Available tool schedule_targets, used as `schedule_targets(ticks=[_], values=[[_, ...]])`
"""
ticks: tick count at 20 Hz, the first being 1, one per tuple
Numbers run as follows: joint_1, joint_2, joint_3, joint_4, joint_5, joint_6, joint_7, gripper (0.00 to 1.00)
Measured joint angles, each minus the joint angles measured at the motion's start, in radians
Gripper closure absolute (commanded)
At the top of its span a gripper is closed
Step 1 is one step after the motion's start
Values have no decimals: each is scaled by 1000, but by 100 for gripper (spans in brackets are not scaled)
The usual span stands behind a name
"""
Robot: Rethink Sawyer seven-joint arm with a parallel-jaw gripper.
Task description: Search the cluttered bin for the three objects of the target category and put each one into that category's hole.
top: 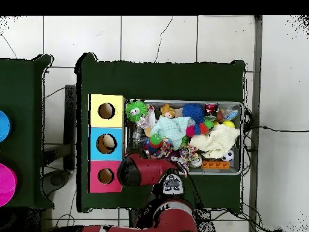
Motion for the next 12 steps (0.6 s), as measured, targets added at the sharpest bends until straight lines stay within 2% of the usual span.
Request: schedule_targets(ticks=[12], values=[[47,2,-38,0,6,-29,0,100]])
